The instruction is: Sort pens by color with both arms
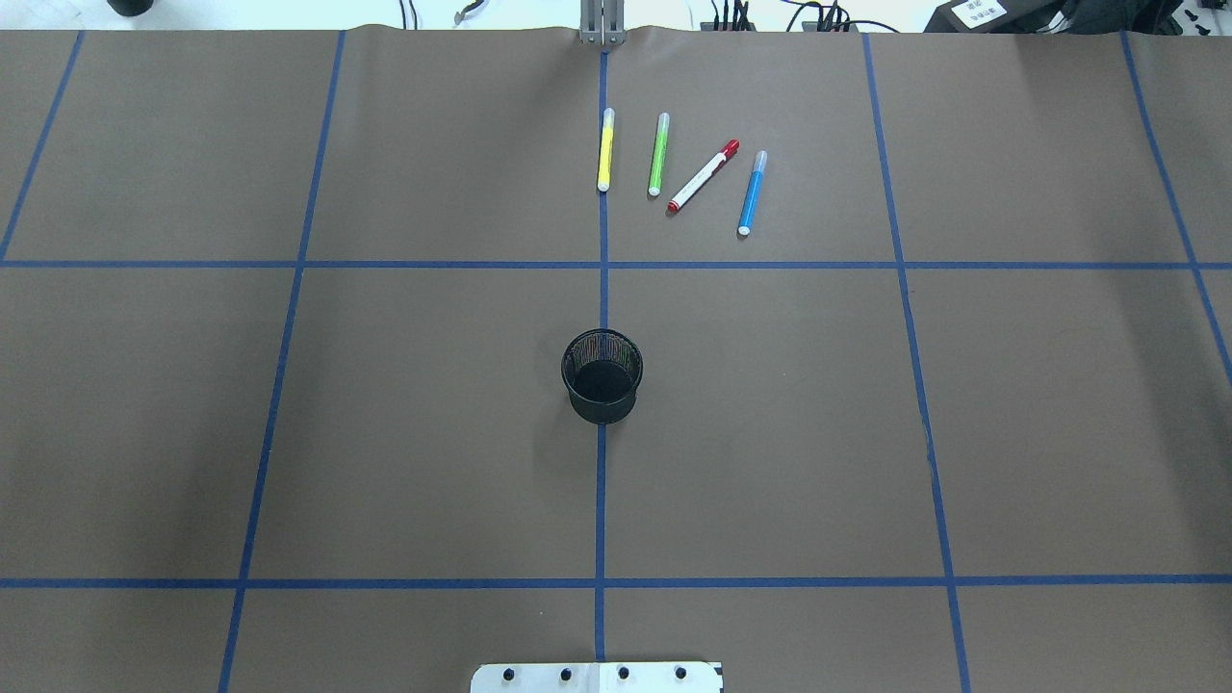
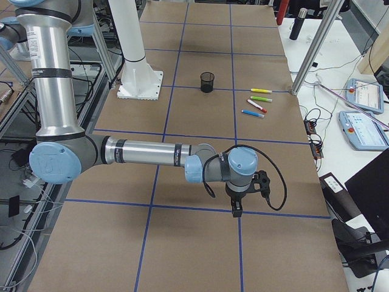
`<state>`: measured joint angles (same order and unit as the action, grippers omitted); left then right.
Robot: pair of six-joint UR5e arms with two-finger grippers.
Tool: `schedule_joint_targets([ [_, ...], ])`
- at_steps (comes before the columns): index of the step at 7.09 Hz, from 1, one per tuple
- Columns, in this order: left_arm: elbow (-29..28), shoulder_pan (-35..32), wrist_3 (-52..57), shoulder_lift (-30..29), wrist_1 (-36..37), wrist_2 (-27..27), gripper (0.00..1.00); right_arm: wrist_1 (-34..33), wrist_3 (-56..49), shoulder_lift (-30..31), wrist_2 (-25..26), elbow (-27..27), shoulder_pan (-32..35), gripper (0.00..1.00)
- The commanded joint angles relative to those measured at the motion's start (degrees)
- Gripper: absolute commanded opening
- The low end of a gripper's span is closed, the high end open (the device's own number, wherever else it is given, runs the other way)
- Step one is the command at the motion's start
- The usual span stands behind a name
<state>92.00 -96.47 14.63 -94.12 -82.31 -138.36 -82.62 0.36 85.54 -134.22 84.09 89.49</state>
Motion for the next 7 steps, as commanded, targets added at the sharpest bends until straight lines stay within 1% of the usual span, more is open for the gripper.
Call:
schedule_joint_targets([
  [1, 0.29, -0.03, 0.31, 0.69, -5.02, -0.15, 1.0, 0.0, -0.01, -0.02, 0.01, 0.29, -0.11, 1.0],
  [3, 0.38, -0.03, 0.31, 1.92, -8.73, -0.24, 1.0, -0.09, 0.17, -0.9, -0.17, 0.46, -0.11, 1.0],
  [4, 0.29, -0.03, 0.22, 2.79, -8.83, -0.15, 1.0, -0.09, 0.17, -0.99, -1.21, 0.55, -0.02, 1.0],
  [5, 0.2, 0.05, 0.05, 3.06, -8.83, -0.15, 1.0, -0.09, 0.08, -1.17, -4.35, 0.64, -0.02, 1.0],
  [6, 0.11, 0.14, 0.13, 2.98, -8.66, 0.02, 1.0, -0.61, 0.08, -1.43, -6.13, 0.73, 0.68, 1.0],
  [7, 0.02, 0.31, 0.13, 2.98, -8.57, 0.37, 1.0, -1.22, 0.08, -1.26, -6.06, 1.77, 1.47, 1.0],
])
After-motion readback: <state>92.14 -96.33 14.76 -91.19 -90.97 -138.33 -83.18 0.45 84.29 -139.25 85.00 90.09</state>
